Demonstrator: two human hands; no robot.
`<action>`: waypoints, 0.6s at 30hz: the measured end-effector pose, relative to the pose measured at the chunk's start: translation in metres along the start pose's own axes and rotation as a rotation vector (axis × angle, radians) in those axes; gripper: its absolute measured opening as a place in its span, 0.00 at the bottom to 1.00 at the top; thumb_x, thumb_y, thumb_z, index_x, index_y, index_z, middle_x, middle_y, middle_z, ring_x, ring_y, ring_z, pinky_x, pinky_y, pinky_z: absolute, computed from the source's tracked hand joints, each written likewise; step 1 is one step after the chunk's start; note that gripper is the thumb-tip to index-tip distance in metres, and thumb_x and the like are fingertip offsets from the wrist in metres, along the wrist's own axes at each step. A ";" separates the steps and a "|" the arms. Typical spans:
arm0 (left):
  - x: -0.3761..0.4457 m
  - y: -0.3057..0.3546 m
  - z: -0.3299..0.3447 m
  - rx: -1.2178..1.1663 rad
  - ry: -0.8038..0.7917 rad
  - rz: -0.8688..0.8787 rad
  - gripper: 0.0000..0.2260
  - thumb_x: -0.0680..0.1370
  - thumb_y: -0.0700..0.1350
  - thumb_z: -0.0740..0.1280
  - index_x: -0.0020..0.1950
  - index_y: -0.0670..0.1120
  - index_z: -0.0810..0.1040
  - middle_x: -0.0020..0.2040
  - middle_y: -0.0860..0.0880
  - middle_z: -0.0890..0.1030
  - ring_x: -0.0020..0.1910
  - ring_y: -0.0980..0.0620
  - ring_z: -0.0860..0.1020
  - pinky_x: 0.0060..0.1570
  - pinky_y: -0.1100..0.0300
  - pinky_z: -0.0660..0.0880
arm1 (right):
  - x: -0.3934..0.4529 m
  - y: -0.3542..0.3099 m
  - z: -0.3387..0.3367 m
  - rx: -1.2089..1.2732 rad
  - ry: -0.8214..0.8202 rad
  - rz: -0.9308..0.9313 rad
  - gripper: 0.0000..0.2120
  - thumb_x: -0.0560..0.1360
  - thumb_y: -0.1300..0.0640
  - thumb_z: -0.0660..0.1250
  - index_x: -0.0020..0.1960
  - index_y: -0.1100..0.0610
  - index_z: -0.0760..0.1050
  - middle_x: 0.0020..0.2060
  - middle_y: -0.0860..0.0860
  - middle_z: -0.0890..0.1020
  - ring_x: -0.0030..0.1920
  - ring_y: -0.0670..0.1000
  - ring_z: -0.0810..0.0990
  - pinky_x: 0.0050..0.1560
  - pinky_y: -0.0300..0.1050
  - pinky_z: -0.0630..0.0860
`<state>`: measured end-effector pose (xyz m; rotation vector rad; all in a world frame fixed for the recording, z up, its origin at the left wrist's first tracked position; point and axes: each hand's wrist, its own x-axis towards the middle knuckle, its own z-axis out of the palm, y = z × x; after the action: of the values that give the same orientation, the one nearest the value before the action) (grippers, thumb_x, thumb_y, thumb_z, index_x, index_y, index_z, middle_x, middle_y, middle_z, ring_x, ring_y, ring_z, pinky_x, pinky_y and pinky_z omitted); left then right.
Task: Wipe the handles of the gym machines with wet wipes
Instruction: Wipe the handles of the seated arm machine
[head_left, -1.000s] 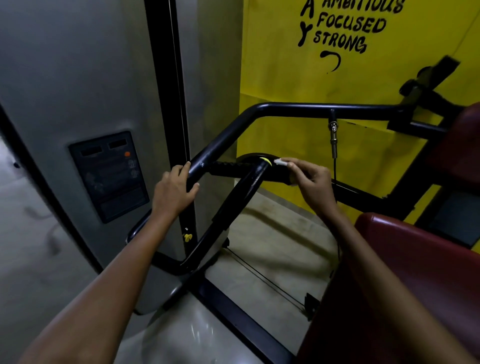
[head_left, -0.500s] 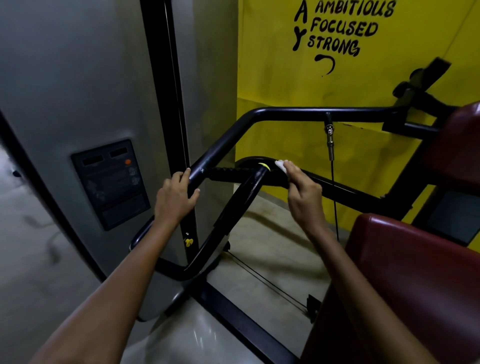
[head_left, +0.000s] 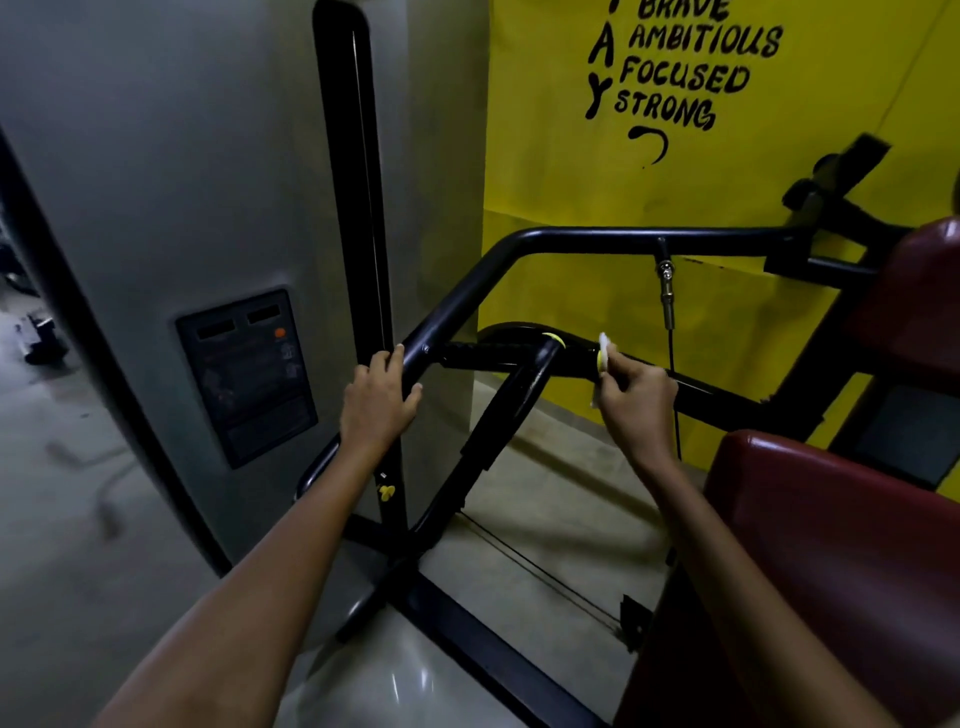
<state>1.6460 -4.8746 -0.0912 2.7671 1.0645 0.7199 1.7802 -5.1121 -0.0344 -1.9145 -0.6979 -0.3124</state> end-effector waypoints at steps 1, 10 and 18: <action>-0.001 0.000 0.000 -0.021 -0.009 -0.002 0.27 0.79 0.52 0.61 0.75 0.43 0.60 0.67 0.43 0.69 0.57 0.42 0.71 0.50 0.50 0.72 | -0.002 -0.002 -0.001 -0.007 0.010 0.002 0.20 0.74 0.69 0.61 0.65 0.61 0.72 0.39 0.60 0.83 0.27 0.40 0.68 0.26 0.25 0.65; -0.016 -0.010 -0.009 -0.096 -0.105 0.081 0.29 0.79 0.47 0.61 0.77 0.43 0.53 0.76 0.42 0.56 0.74 0.39 0.55 0.67 0.45 0.63 | -0.028 -0.028 -0.013 -0.056 0.028 0.092 0.18 0.73 0.71 0.60 0.62 0.65 0.75 0.47 0.63 0.83 0.24 0.37 0.74 0.28 0.27 0.70; -0.041 -0.011 -0.045 -0.346 -0.319 0.101 0.27 0.80 0.49 0.61 0.75 0.40 0.57 0.77 0.40 0.50 0.76 0.40 0.48 0.73 0.47 0.53 | -0.097 -0.051 0.010 -0.144 0.014 0.264 0.15 0.73 0.68 0.62 0.58 0.62 0.79 0.36 0.57 0.82 0.27 0.41 0.77 0.30 0.39 0.74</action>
<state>1.5920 -4.8970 -0.0709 2.5336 0.6711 0.4042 1.6717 -5.1194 -0.0502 -2.1114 -0.4151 -0.2145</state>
